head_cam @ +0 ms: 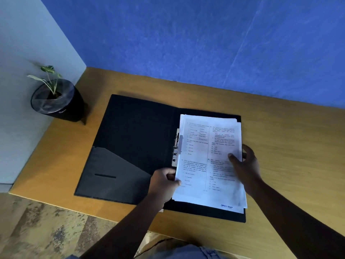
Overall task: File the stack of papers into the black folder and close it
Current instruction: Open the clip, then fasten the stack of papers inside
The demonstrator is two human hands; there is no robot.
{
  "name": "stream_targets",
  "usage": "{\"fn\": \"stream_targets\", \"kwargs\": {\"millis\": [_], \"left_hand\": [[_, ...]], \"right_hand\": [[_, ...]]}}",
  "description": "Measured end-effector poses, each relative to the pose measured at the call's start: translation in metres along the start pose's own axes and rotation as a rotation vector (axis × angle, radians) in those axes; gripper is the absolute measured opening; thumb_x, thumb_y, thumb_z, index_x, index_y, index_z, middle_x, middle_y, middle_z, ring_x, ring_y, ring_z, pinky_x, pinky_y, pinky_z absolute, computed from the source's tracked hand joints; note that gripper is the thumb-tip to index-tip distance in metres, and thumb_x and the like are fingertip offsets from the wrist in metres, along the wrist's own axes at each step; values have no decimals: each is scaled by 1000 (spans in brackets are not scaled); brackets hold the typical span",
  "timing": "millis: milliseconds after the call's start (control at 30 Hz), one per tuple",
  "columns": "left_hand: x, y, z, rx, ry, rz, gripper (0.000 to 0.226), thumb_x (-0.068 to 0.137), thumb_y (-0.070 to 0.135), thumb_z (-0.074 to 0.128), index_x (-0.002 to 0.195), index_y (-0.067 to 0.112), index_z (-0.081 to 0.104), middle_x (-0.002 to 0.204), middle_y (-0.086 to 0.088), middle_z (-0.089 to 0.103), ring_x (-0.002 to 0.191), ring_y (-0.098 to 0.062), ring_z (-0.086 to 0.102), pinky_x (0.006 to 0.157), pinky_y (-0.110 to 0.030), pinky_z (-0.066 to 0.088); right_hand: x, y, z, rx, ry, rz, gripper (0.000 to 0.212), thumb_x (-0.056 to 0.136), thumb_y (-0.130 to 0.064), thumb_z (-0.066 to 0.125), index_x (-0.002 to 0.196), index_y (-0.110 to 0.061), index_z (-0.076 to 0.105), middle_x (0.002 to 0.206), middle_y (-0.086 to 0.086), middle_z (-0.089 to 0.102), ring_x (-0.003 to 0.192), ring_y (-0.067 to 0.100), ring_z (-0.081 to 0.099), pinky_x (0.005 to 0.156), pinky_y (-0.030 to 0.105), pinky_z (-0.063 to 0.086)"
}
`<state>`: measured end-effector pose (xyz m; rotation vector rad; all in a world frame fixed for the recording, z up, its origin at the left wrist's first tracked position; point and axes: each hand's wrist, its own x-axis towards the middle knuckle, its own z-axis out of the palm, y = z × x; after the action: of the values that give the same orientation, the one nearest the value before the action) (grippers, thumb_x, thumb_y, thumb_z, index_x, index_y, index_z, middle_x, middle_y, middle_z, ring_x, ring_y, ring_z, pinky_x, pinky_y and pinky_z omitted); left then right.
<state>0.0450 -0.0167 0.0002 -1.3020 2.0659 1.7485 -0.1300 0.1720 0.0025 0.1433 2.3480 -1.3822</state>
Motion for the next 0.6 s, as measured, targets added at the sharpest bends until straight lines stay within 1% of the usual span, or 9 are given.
{"fn": "stream_targets", "kwargs": {"millis": [33,100,200,300,367,433,467,533,600], "left_hand": [[-1,0,0,-25,-10,-5,27,77,2,78,89,25,68,74,8,71,66,-4,67,60,-16,52],[-2,-1,1,-59,-14,0,41,74,5,81,104,25,63,85,6,73,77,-6,70,64,-17,53],[-4,1,0,-42,-41,23,71,68,7,86,129,24,54,98,6,68,91,-11,68,75,-26,56],[-7,5,-2,63,-140,88,103,58,8,90,145,30,39,110,20,54,110,-8,56,87,-24,48],[-10,6,-3,162,-192,175,118,50,9,91,148,36,30,122,16,50,120,-9,48,95,-27,45],[-12,4,-4,284,-216,275,126,46,9,91,147,43,23,123,10,44,115,-11,48,88,-23,47],[-14,3,-3,341,-228,305,132,47,8,91,149,43,15,122,8,40,111,-10,48,84,-20,47],[-17,1,-2,445,-227,337,138,52,6,90,153,35,0,124,6,34,106,-11,47,83,-22,51],[-18,-2,-1,510,-180,370,131,58,7,88,154,29,0,126,2,32,106,-15,48,84,-25,53]], "right_hand": [[0,0,-1,-33,8,-25,50,87,-21,68,134,-26,49,113,-2,65,95,23,65,77,39,55],[1,1,-3,-111,-26,-43,55,87,-24,68,137,-29,46,122,1,63,105,26,64,84,44,56],[4,0,-5,-242,-113,13,76,86,-34,68,151,-35,29,137,8,54,120,31,57,94,52,54],[6,-4,-6,-264,-152,24,82,87,-37,68,153,-38,20,137,9,53,119,33,57,92,52,55],[6,-5,-6,-262,-143,-1,78,87,-33,67,151,-38,24,132,6,57,115,31,60,91,51,55],[6,-4,-6,-209,-56,2,66,88,-25,67,145,-31,35,126,5,63,107,29,63,87,48,56],[6,-3,-6,-184,-1,18,58,87,-22,67,140,-25,41,122,6,65,100,29,64,85,47,56],[6,-1,-6,-168,56,32,44,87,-18,67,128,-19,51,114,6,67,91,26,64,80,46,57],[5,0,-6,-168,64,20,38,86,-17,66,123,-20,57,110,2,67,90,24,63,78,44,57]]}}
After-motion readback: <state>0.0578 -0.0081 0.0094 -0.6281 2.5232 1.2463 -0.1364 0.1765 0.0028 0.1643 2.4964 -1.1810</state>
